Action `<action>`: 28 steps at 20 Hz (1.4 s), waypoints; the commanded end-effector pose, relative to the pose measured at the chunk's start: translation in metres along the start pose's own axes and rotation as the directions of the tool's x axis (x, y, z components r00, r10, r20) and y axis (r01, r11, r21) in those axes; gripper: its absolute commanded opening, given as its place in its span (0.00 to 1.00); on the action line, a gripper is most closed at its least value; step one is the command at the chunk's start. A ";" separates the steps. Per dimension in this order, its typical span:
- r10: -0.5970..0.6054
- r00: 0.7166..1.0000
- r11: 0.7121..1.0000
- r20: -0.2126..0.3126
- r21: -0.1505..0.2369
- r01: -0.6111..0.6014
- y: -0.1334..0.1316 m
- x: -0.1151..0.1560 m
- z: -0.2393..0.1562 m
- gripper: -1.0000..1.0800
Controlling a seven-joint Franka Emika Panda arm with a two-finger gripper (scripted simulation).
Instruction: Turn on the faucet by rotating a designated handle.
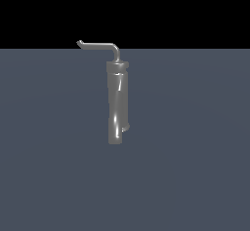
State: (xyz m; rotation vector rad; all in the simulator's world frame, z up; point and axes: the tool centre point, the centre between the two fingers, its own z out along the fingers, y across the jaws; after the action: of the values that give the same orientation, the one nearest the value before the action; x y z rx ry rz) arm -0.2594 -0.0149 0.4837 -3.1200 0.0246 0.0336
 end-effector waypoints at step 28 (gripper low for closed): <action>0.141 0.990 0.990 0.016 0.002 -0.141 0.010 0.026 0.006 0.00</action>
State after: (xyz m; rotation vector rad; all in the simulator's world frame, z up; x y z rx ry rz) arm -0.2382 -0.0264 0.4781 -3.1151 0.2177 0.0602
